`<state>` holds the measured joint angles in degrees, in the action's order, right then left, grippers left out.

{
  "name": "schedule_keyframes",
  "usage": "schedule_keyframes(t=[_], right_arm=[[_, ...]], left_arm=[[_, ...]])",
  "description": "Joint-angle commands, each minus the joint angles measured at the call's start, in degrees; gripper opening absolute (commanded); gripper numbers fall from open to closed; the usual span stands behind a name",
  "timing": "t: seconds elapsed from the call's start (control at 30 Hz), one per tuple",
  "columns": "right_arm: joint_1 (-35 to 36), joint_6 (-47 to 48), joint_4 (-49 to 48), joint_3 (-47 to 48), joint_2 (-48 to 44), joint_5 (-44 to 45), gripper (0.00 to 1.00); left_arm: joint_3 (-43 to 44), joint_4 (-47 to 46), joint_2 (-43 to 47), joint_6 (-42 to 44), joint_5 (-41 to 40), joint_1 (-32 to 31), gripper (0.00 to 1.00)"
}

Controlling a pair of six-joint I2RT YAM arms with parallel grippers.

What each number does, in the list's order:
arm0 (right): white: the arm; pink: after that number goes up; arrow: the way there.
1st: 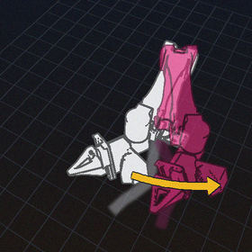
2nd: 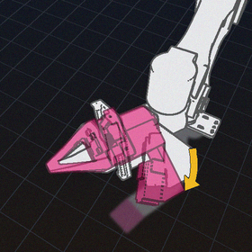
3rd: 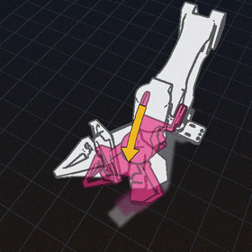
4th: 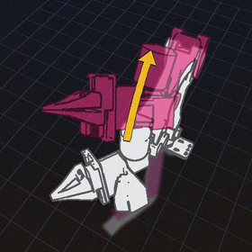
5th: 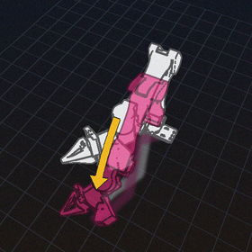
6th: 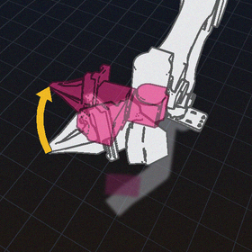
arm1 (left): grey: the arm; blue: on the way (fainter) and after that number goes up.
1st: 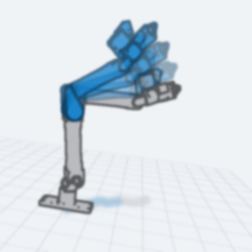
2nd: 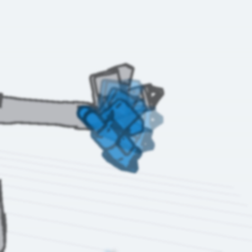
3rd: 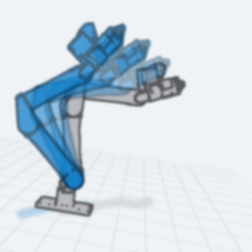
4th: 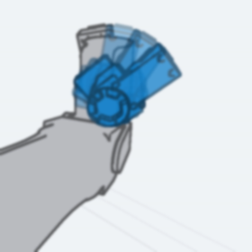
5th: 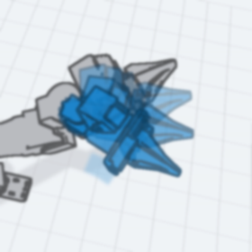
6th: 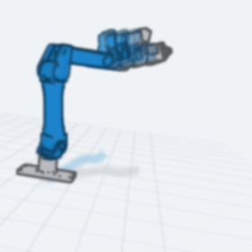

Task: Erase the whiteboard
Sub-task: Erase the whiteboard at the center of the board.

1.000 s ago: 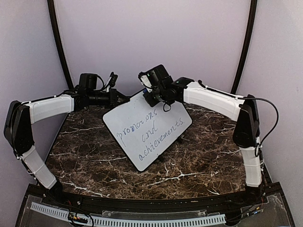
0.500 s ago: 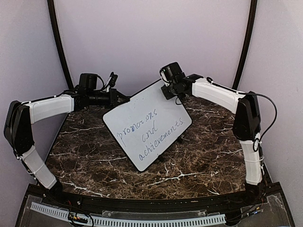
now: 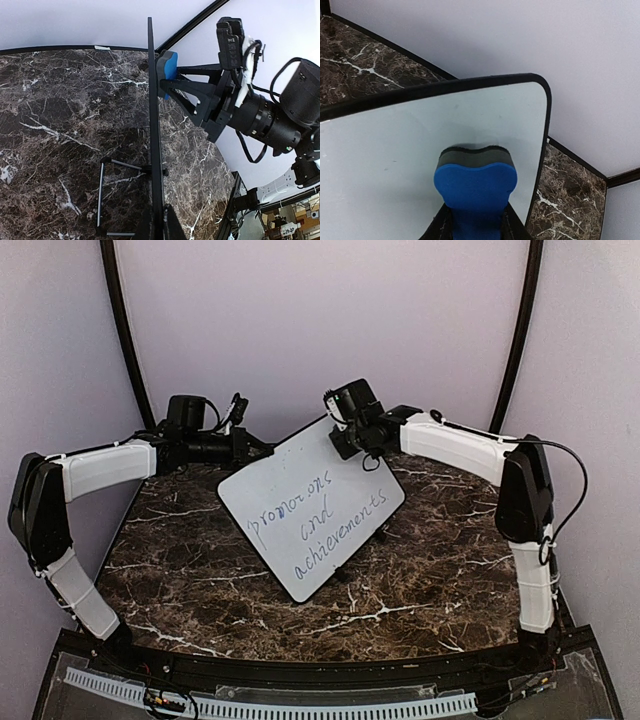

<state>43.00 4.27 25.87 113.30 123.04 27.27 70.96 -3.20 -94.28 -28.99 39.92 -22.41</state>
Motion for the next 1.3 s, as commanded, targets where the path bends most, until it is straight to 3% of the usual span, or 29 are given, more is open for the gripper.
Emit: schedule_keyframes(t=[0.0,0.23,0.97,1.27], right_arm=[[5.31,1.88,-0.49,1.63,0.07,-7.45,0.27],[6.89,2.12,0.67,2.99,0.04,-6.69,0.28],[-2.4,-3.99,4.25,3.91,5.05,5.3,0.28],[-3.41,-2.04,1.57,3.46,6.18,4.16,0.28]], left_arm=[[1.11,-4.97,3.08,3.57,10.09,-2.63,0.0],[1.11,-4.97,3.26,3.51,10.18,-2.63,0.0],[1.11,-5.06,3.08,3.5,10.11,-2.63,0.0],[1.11,-4.97,3.04,3.59,10.11,-2.63,0.0]])
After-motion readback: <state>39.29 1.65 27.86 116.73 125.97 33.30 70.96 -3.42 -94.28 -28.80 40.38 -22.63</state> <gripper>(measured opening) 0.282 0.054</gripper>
